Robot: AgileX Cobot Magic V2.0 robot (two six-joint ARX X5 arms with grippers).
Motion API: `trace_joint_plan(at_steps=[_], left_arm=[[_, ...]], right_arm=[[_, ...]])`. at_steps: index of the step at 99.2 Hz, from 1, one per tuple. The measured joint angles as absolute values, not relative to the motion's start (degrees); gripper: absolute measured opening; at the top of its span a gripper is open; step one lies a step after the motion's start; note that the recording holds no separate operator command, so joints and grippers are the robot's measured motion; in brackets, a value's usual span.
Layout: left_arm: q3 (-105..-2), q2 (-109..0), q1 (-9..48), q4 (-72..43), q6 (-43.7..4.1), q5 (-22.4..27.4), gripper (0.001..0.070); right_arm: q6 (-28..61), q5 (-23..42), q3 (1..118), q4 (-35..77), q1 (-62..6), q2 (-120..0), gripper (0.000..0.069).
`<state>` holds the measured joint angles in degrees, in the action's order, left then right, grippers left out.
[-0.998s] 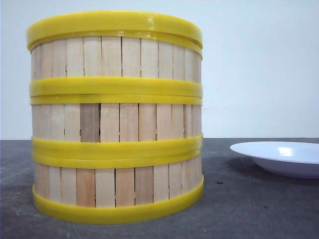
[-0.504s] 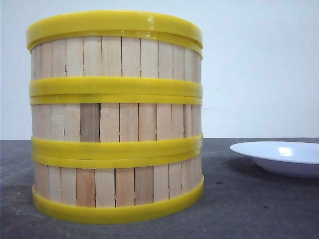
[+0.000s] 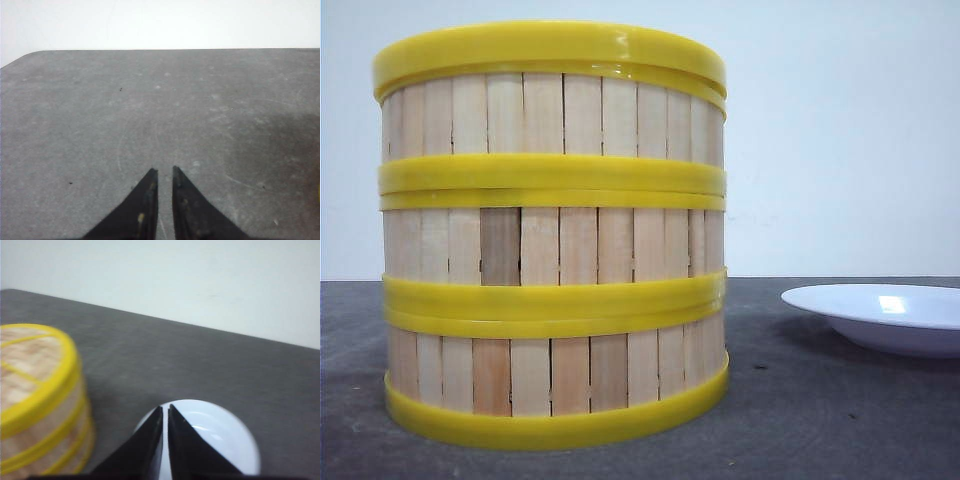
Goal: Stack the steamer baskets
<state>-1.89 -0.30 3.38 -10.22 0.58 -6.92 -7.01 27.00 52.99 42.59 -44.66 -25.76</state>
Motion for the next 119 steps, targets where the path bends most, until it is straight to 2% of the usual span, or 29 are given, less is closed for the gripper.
trace_joint_plan(at_steps=[24, 38, 53, 87, 119], left_arm=[[-1.9, -0.3, 3.4, -10.2, 0.6, -6.9, 0.0025], [-1.9, -0.3, 3.4, -10.2, 0.6, -6.9, 0.0025], [-1.9, -0.3, 3.4, -10.2, 0.6, -6.9, 0.0025], [-1.9, -0.3, 3.4, -10.2, 0.6, -6.9, 0.0025], [-1.9, -0.3, 3.4, -10.2, 0.6, -6.9, 0.0025]], right_arm=[[0.8, 24.8, 49.7, 38.1, -28.6, -23.3, 0.001], [5.2, 14.6, 41.4, 29.6, -17.2, -18.3, 0.001], [6.2, 6.3, 31.1, 23.6, -9.4, -13.0, 0.001], [2.9, 2.6, 12.8, 15.9, -1.6, -4.0, 0.001], [-1.9, 2.5, 4.2, 12.6, 1.0, -0.3, 0.001]])
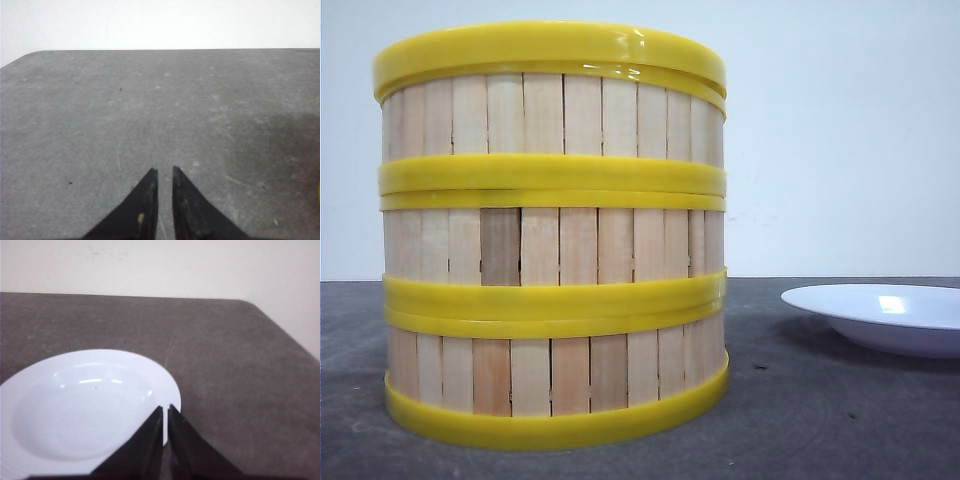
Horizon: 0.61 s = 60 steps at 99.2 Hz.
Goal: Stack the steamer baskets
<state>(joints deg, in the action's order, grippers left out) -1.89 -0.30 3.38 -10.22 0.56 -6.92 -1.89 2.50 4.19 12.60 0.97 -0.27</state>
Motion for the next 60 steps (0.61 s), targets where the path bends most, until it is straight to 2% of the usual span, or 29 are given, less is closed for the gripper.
trace_joint_plan(at_steps=[60], left_arm=[[-1.9, -0.3, 3.4, -10.2, 0.6, -6.9, 0.0025]], right_arm=[[-2.9, 2.5, 1.2, 10.4, 1.2, -0.3, 0.001]])
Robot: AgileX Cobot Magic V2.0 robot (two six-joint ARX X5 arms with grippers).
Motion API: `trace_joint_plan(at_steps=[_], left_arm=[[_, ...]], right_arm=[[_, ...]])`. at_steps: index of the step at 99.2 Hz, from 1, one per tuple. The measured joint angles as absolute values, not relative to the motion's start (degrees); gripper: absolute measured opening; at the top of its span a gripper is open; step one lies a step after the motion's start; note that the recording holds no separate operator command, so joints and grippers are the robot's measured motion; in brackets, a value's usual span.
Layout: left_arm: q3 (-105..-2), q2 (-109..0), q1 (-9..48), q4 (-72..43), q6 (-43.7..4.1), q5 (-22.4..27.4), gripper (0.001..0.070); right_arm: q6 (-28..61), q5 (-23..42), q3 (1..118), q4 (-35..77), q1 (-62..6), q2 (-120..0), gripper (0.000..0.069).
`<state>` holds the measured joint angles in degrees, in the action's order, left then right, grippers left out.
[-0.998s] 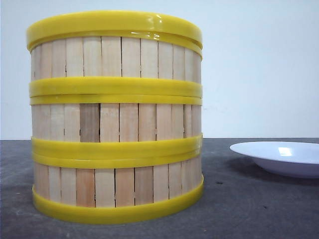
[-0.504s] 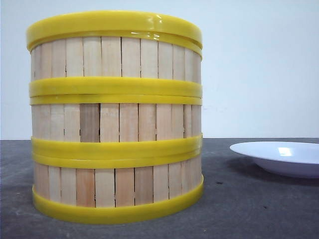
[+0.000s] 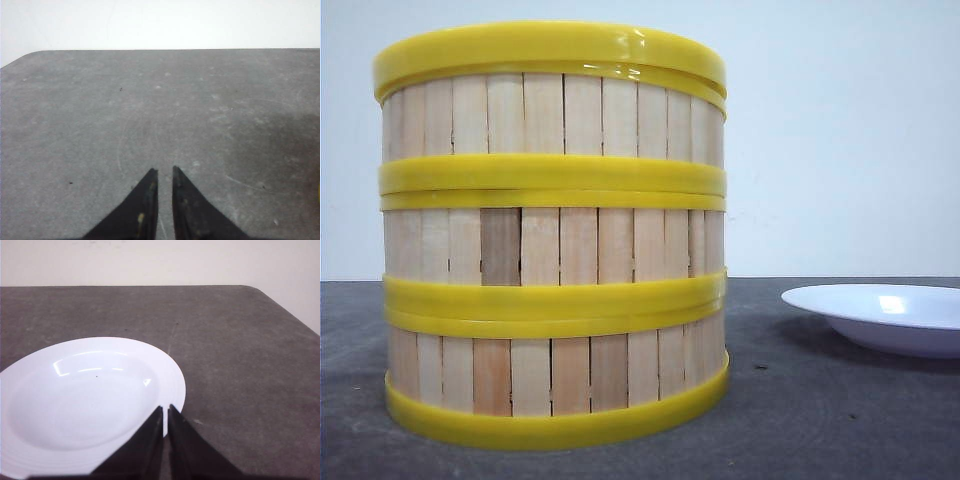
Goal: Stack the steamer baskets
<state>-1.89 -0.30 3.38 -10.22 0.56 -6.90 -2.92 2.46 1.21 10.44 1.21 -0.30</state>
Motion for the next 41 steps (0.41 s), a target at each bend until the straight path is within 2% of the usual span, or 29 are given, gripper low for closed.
trace_joint_plan(at_steps=[41], left_arm=[[-1.9, -0.3, 3.4, -10.2, 0.6, -6.9, 0.0025]], right_arm=[[-2.8, 2.5, 1.0, 9.7, 1.2, -0.3, 0.001]])
